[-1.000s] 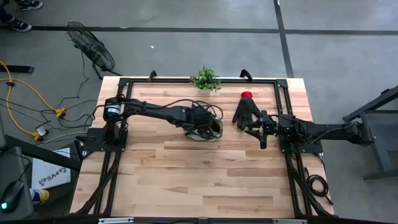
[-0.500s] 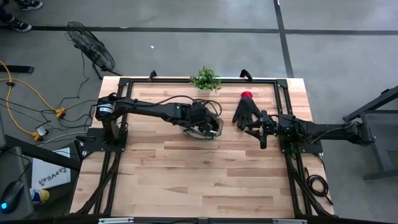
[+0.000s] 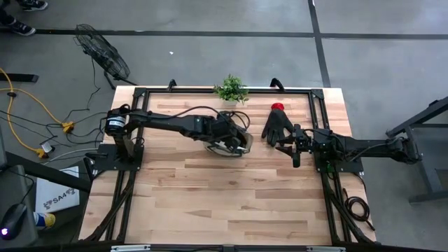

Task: Pick & Place Garden tools in Gardening bag
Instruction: Put the red glove into the gardening bag

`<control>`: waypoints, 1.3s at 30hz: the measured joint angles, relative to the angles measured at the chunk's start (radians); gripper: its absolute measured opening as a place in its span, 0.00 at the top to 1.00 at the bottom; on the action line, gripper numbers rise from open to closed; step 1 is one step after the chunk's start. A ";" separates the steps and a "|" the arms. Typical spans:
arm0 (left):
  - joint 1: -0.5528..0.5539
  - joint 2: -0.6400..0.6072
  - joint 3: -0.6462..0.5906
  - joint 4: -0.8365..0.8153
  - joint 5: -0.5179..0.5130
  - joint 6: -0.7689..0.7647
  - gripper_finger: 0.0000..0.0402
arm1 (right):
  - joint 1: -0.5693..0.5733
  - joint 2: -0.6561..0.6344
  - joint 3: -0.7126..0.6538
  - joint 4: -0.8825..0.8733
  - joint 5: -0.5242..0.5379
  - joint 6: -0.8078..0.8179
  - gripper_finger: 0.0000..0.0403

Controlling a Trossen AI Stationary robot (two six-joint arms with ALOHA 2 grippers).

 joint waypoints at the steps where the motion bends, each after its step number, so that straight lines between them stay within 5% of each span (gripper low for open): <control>1: 0.000 0.000 0.000 0.005 -0.002 0.001 0.39 | 0.000 0.000 0.000 0.000 0.000 0.000 0.62; 12: 0.000 0.000 0.000 0.010 0.012 0.005 0.28 | 0.000 0.000 0.000 0.001 0.000 0.000 0.62; 39: 0.000 -0.034 0.001 0.075 0.068 0.085 0.28 | 0.000 0.000 0.000 0.001 0.000 0.000 0.62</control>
